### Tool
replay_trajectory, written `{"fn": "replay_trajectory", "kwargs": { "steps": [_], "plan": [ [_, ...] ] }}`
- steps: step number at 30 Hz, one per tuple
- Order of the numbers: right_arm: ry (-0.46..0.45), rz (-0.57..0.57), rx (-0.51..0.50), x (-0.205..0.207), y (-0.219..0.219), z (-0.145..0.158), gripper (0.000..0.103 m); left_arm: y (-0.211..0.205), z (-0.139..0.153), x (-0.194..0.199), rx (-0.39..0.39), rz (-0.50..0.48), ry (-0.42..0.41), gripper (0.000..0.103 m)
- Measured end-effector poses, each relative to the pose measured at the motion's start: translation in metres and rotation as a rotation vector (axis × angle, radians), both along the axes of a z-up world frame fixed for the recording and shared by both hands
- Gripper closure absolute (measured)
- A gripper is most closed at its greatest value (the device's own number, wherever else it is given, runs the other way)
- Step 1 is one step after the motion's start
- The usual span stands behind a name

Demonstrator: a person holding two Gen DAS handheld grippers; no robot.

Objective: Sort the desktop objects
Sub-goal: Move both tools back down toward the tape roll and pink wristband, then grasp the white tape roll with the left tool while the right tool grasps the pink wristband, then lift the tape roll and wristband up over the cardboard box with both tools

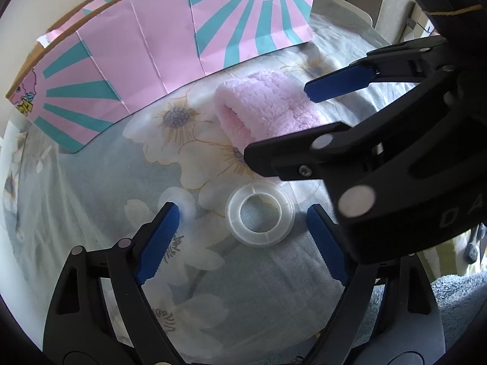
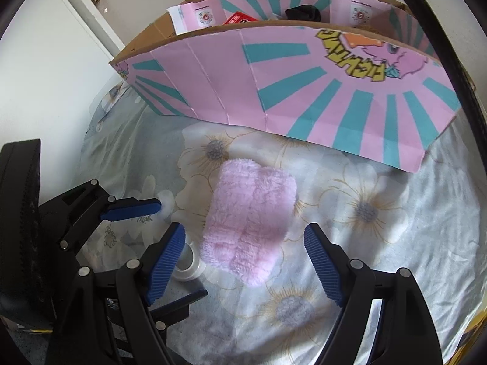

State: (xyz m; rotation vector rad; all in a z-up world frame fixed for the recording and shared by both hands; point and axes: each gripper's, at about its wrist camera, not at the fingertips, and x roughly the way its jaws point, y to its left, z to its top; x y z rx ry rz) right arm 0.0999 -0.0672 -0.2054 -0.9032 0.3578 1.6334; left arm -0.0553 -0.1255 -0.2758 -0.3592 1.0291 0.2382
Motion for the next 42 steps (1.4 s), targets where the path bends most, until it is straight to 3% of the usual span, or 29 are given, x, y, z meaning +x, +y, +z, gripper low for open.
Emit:
{"fn": "replay_trajectory", "kwargs": {
  "steps": [7, 17, 31, 36, 42],
  "plan": [
    [-0.025, 0.025, -0.027, -0.003, 0.005, -0.01, 0.053, 0.002, 0.003, -0.005, 0.007, 0.01, -0.02, 0.035],
    [-0.044, 0.036, 0.018, -0.003, 0.002, -0.01, 0.073, -0.005, 0.009, -0.003, 0.021, -0.028, -0.045, 0.063],
    [-0.026, 0.066, 0.051, -0.003, -0.003, 0.009, 0.076, 0.004, 0.022, -0.006, -0.009, -0.026, -0.064, 0.063],
    [0.016, 0.068, 0.06, -0.004, -0.012, 0.027, 0.076, 0.006, 0.044, -0.004, -0.004, -0.012, -0.042, 0.063],
    [0.054, 0.057, 0.115, -0.001, -0.03, 0.066, 0.076, 0.01, 0.085, -0.002, 0.006, 0.046, -0.084, 0.063]
  ]
}}
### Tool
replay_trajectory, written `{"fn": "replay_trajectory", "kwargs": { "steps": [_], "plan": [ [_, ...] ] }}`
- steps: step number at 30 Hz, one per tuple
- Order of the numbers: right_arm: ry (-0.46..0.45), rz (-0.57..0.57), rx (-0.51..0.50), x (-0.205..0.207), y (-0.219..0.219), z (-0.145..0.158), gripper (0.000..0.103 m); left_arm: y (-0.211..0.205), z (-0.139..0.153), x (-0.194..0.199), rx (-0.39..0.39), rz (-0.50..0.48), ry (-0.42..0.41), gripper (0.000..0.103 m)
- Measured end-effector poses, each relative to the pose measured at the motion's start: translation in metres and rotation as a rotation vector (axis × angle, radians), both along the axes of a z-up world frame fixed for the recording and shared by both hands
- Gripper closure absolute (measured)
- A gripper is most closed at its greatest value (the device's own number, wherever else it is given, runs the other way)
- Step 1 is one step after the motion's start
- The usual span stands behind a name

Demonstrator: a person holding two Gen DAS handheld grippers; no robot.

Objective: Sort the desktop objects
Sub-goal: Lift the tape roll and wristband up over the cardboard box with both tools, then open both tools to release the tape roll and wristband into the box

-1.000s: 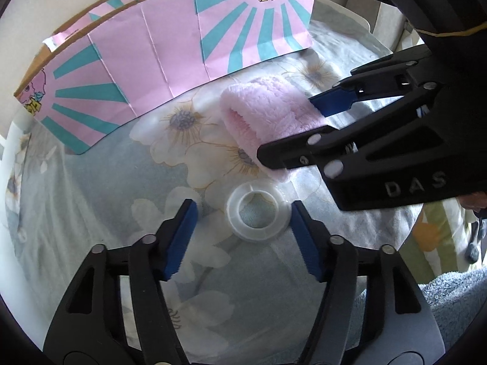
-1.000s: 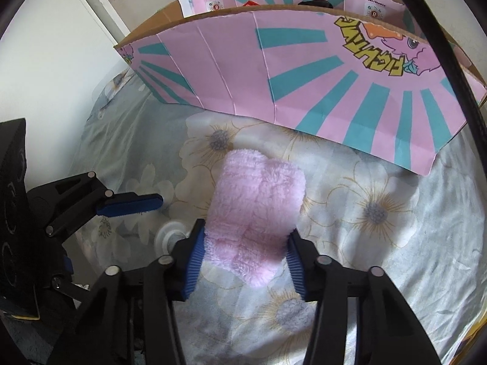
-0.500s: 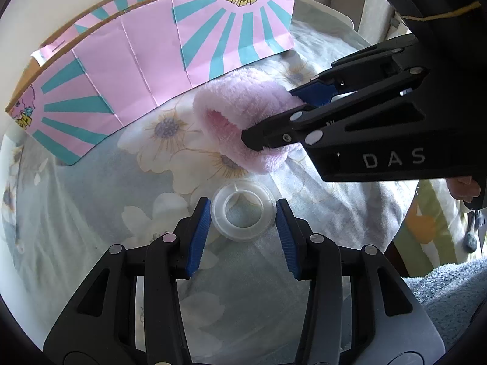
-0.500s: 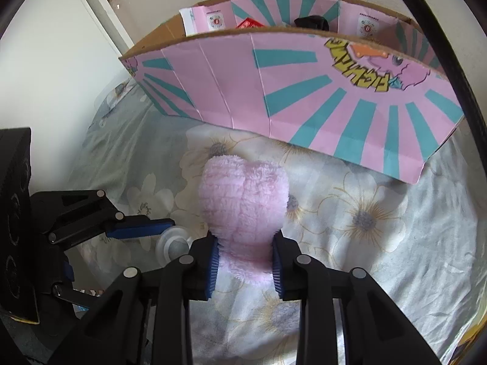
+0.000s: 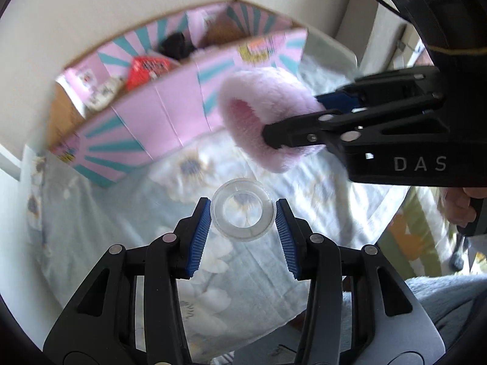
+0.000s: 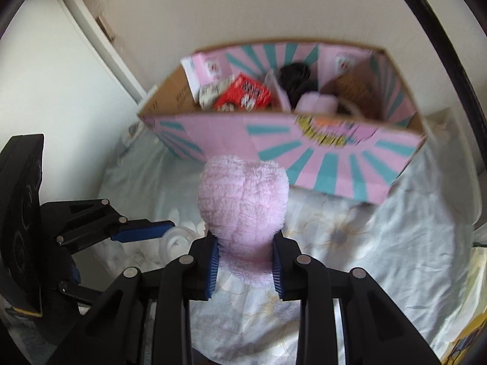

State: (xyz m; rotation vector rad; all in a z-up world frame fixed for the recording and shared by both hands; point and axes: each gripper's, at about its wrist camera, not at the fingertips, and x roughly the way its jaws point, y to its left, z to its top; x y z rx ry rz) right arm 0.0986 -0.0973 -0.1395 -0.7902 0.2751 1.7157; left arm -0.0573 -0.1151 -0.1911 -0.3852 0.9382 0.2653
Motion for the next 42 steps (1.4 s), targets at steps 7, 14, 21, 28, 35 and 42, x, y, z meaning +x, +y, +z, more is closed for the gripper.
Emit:
{"fn": "replay_trajectory", "kwargs": {
  "steps": [7, 14, 21, 28, 35, 42],
  "plan": [
    [-0.005, -0.004, 0.095, -0.002, -0.009, 0.056, 0.076, 0.055, 0.052, -0.005, 0.049, 0.092, -0.069, 0.063],
    [-0.042, -0.015, 0.206, -0.012, 0.011, 0.104, 0.076, 0.138, 0.085, 0.006, 0.0, 0.236, -0.173, 0.063],
    [0.015, -0.019, 0.169, -0.011, 0.064, 0.115, 0.076, 0.196, 0.053, 0.049, 0.017, 0.324, -0.031, 0.063],
    [0.027, -0.094, 0.031, 0.008, 0.118, 0.09, 0.076, 0.212, 0.013, 0.072, -0.025, 0.331, 0.059, 0.063],
    [0.066, -0.207, -0.045, 0.03, 0.127, 0.088, 0.049, 0.22, 0.017, 0.077, 0.001, 0.389, 0.129, 0.0],
    [0.028, -0.215, 0.032, 0.034, 0.11, 0.104, 0.023, 0.228, 0.026, 0.068, 0.011, 0.46, 0.17, 0.0]
  ]
}}
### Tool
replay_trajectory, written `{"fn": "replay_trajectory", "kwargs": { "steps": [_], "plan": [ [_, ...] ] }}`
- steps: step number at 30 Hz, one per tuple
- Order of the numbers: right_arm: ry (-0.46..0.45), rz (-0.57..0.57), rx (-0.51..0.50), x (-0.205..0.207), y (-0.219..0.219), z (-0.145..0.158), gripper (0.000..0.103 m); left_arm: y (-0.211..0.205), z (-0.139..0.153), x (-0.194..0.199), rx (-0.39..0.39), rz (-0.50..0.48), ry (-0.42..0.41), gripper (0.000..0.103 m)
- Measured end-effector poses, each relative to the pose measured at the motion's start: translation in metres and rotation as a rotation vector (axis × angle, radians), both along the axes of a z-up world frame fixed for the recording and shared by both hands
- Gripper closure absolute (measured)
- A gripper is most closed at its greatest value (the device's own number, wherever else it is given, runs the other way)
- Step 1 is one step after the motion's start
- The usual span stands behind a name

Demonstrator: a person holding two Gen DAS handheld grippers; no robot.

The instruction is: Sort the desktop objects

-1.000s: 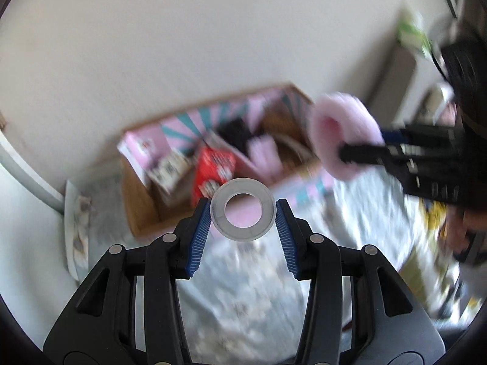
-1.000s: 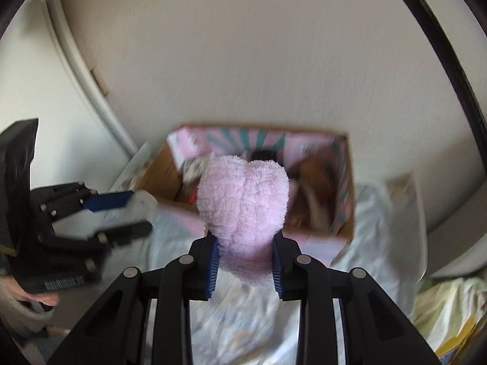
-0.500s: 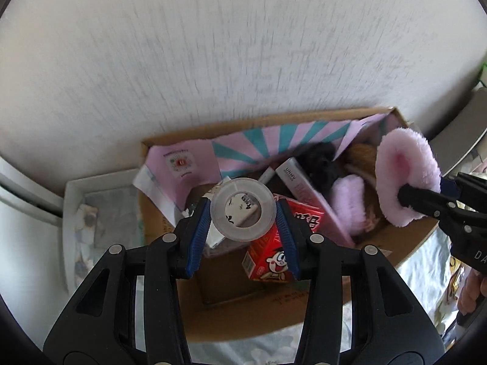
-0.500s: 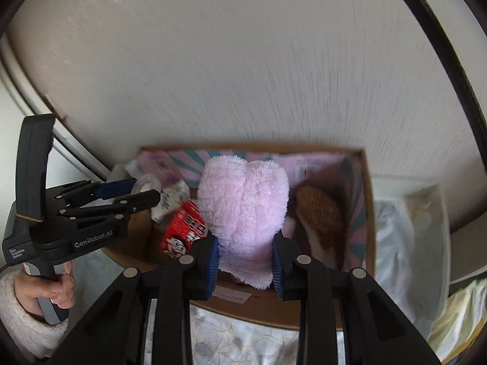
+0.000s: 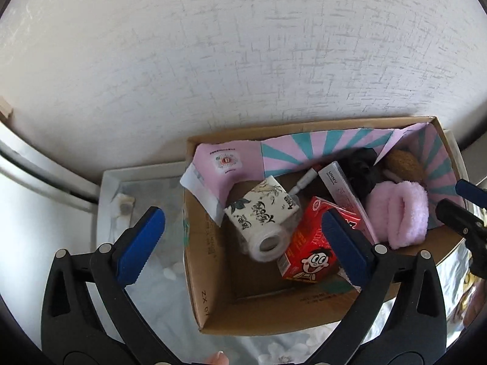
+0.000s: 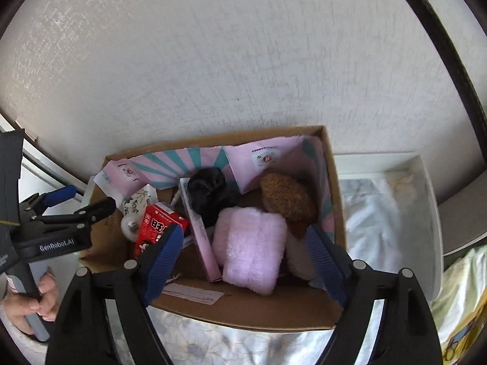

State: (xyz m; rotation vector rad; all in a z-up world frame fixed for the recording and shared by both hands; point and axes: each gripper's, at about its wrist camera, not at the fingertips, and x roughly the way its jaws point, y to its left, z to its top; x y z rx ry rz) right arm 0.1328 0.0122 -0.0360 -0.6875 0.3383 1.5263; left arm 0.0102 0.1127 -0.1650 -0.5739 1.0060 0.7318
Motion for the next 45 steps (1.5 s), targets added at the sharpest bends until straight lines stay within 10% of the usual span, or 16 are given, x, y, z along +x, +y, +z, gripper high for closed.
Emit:
{"fn": "replay_trajectory", "kwargs": {
  "steps": [15, 31, 45],
  "plan": [
    [-0.082, -0.089, 0.009, -0.013, -0.008, -0.003, 0.015, -0.02, 0.027, -0.025, 0.012, 0.04, -0.014, 0.0],
    [-0.228, -0.017, 0.132, -0.088, -0.134, 0.045, 0.009, -0.077, 0.144, -0.107, 0.099, 0.106, -0.14, 0.0],
    [-0.239, -0.053, 0.199, -0.102, -0.216, 0.043, 0.009, -0.134, 0.187, -0.155, 0.16, 0.138, -0.199, 0.0]
  ]
}}
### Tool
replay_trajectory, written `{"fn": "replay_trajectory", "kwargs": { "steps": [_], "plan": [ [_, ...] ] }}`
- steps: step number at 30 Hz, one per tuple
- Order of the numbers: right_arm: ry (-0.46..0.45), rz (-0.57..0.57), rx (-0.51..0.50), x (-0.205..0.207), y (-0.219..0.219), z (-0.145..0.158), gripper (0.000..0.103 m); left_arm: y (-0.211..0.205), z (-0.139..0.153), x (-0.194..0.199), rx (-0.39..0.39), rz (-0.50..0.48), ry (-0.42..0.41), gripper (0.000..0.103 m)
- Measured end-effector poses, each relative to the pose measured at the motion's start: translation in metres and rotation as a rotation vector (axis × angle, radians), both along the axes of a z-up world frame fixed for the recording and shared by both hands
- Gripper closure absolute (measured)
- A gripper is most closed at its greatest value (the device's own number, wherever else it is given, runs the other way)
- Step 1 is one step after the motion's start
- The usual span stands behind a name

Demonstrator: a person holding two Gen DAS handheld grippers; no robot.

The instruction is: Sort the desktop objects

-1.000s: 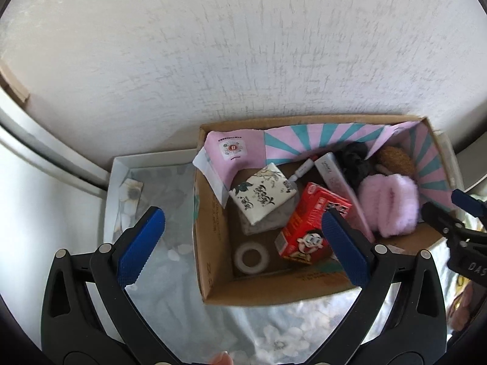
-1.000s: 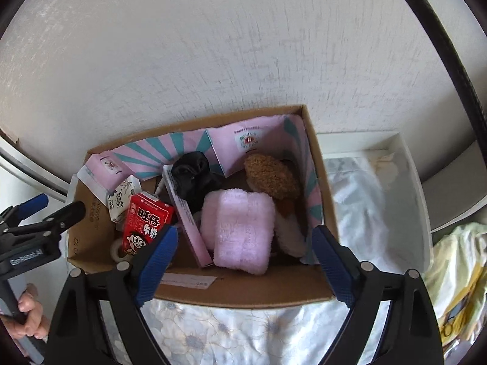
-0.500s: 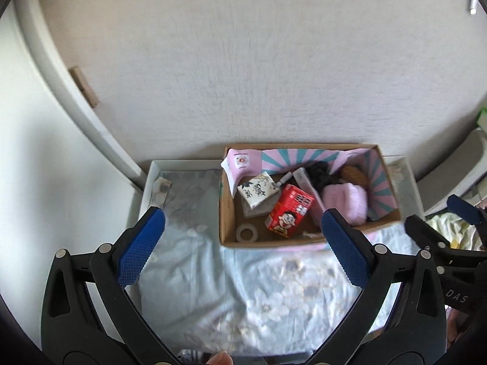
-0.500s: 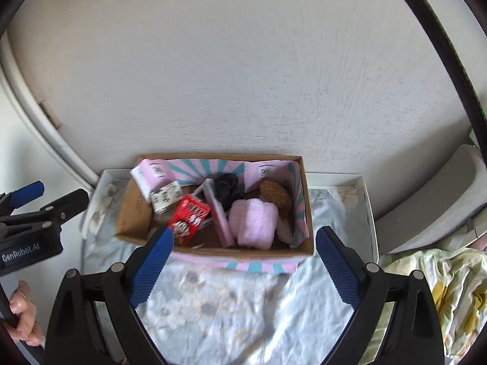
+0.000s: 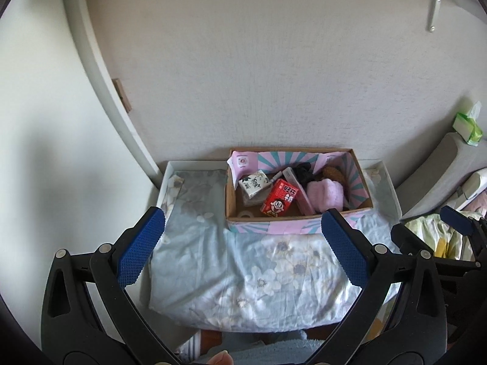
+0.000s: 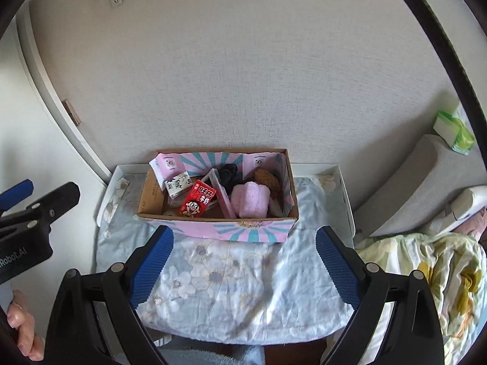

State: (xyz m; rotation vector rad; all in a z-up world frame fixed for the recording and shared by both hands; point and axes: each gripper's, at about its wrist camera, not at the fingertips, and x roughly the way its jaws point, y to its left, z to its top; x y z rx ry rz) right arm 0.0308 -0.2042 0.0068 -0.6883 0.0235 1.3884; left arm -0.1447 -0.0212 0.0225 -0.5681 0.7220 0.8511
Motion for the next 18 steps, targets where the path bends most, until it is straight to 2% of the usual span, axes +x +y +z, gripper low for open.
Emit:
{"fn": "replay_trajectory", "kwargs": {
  "steps": [6, 11, 18],
  "plan": [
    [-0.007, -0.026, 0.031, 0.0, -0.018, -0.006, 0.009, -0.015, -0.003, -0.006, 0.037, 0.022, 0.024, 0.0],
    [-0.011, -0.04, 0.041, 0.005, -0.02, -0.009, 0.009, -0.017, -0.02, 0.0, 0.012, 0.005, 0.07, 0.0],
    [-0.011, -0.054, 0.029, 0.01, -0.014, -0.011, 0.009, -0.014, -0.025, 0.002, 0.014, 0.021, 0.097, 0.0]
  ]
}}
